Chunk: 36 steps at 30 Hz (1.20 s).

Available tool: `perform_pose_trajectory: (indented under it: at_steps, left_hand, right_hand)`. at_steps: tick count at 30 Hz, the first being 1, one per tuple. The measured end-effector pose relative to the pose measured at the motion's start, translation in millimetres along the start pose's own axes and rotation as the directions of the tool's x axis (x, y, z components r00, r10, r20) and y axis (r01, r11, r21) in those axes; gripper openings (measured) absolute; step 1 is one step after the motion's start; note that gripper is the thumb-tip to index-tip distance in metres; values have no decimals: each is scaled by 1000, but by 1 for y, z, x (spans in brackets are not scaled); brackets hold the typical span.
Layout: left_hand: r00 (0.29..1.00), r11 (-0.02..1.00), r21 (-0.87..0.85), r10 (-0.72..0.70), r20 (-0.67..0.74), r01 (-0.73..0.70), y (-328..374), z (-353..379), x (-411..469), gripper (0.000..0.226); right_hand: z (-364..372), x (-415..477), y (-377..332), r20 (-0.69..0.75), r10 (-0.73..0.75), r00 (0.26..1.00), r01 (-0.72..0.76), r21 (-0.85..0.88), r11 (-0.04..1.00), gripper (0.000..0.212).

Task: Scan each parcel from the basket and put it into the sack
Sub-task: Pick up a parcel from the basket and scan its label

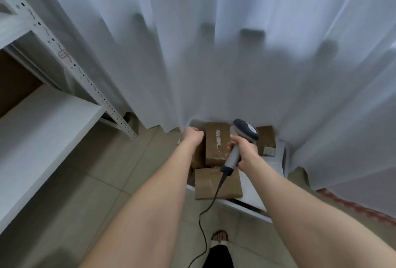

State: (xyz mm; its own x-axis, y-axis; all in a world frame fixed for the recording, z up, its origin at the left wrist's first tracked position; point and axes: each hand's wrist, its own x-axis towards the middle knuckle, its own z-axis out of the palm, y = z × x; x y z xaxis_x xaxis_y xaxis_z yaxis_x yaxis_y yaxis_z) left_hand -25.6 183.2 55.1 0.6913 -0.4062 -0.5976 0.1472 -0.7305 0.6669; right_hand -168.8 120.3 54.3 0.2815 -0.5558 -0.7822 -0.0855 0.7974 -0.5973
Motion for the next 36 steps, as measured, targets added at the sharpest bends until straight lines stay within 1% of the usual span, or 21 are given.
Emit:
perform_pose_trajectory:
  at_steps: [3, 4, 5, 7, 10, 16, 17, 19, 21, 23, 25, 26, 28, 31, 34, 36]
  left_hand:
    - [998, 997, 53, -60, 20, 59, 0, 30, 45, 42]
    - [996, 994, 67, -85, 31, 82, -3, 40, 59, 45]
    - [993, 992, 79, -106, 45, 103, -5, 50, 72, 47]
    - [986, 985, 99, -150, 77, 143, -14, 71, 100, 52]
    - [969, 972, 98, -223, 105, 213, -33, 99, 140, 58]
    - [933, 940, 32, -340, 114, 339, -77, 142, 205, 73]
    - [929, 936, 15, -352, 115, 353, -83, 148, 212, 76]
    - [918, 925, -14, -375, 129, 380, -94, 158, 223, 80]
    - [906, 915, -26, -395, 150, 403, -99, 165, 225, 78]
    - [907, 914, -44, -393, 153, 404, -99, 169, 224, 79]
    - [924, 924, -95, -357, 135, 371, -93, 166, 217, 82]
    - [935, 928, -137, -331, 123, 347, -88, 162, 213, 80]
    - [952, 929, -214, -289, 97, 303, -73, 152, 203, 69]
    - [964, 925, -270, -250, 96, 266, -42, 131, 180, 55]
    - [970, 935, -259, -227, 81, 241, -7, 108, 154, 57]
    - [981, 961, -198, -183, 67, 193, 17, 91, 132, 59]
  right_hand:
    - [-9, 58, -10, -73, 18, 997, -21, -29, 999, 41]
    - [-12, 76, -13, -92, 28, 995, -31, -36, 999, 45]
    - [-15, 93, -14, -113, 38, 993, -43, -43, 998, 46]
    - [-19, 128, -16, -144, 54, 988, -64, -62, 996, 40]
    - [-22, 183, -8, -153, 52, 987, -71, -117, 991, 33]
    - [-16, 280, 22, -83, 154, 985, -169, -226, 959, 42]
    - [-16, 291, 26, -71, 174, 982, -186, -239, 953, 42]
    - [-17, 305, 32, -60, 207, 977, -215, -261, 941, 35]
    - [-17, 311, 34, -32, 268, 963, -266, -282, 922, 25]
    - [-17, 310, 34, -9, 316, 949, -305, -292, 906, 20]
    - [-18, 304, 30, -3, 323, 946, -309, -294, 904, 11]
    - [-19, 300, 26, -6, 315, 949, -303, -290, 908, 8]
    - [-21, 286, 12, -8, 301, 954, -292, -264, 919, 9]
    - [-20, 256, -13, 1, 285, 959, -277, -230, 933, 10]
    - [-15, 219, -40, 10, 279, 960, -271, -201, 941, 10]
    - [-10, 192, -56, 19, 281, 960, -272, -187, 944, 11]
